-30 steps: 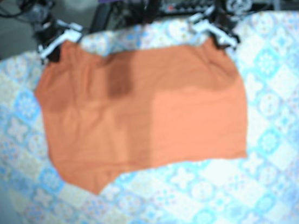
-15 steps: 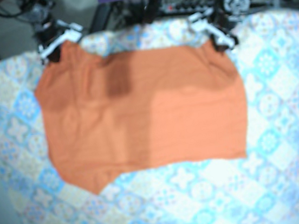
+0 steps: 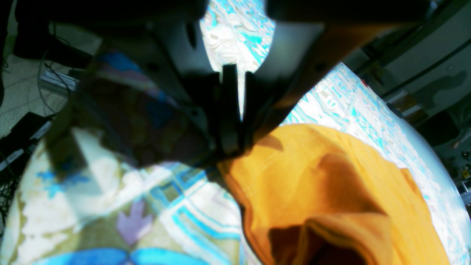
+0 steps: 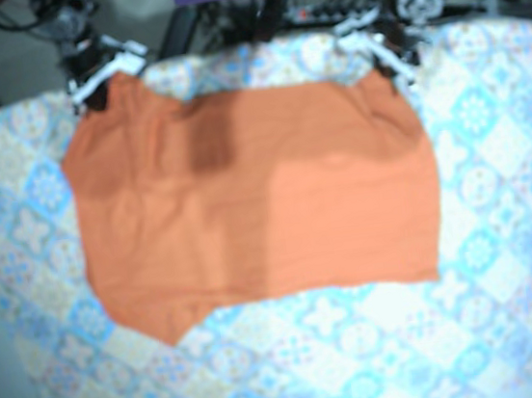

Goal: Fold the T-shirt properly
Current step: 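Lift the shoulder edge with both grippers and pull it toward the robot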

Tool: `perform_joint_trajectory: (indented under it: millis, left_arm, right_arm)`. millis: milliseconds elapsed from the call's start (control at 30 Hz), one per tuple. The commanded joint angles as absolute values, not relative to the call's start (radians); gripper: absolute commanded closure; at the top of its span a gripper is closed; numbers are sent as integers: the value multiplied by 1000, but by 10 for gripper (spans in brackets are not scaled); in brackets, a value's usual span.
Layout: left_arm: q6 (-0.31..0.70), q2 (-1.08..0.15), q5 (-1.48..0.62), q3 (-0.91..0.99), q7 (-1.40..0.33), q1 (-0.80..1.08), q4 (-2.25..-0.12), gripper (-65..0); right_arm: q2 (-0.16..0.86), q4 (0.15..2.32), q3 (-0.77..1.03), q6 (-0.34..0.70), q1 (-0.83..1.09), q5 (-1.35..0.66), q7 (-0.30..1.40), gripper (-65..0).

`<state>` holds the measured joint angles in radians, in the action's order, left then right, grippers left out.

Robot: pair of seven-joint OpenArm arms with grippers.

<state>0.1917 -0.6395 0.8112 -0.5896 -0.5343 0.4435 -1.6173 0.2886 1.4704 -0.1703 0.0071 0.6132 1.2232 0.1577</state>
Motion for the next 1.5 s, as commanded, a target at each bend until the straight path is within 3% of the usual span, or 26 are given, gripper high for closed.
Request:
perform_joint_trajectory:
  millis: [0,367,533,867,1467]
  left_arm:
    - [242,-641,780,-588,-521,433,-1601,0]
    - [239,-700,771,-587,-519,473,-1791,0]
    - [240,-700,769,-487,-513,536,-1848,0]
    - [234,-745,739,-475,-513,572,-1870,0]
    - [214,-771,684,-151,-326,806,-1883,0]
  right_arm:
    - [297,1477,-171,19,622,1219,148,0]
    - [303,1503,-170,19,630,1218,143,0]
    - [303,1526,-168,19,633,1218,142,0]
    - [303,1610,-162,19,693,1218,143,0]
    - [326,1652,-159,18,757,1211,145,0]
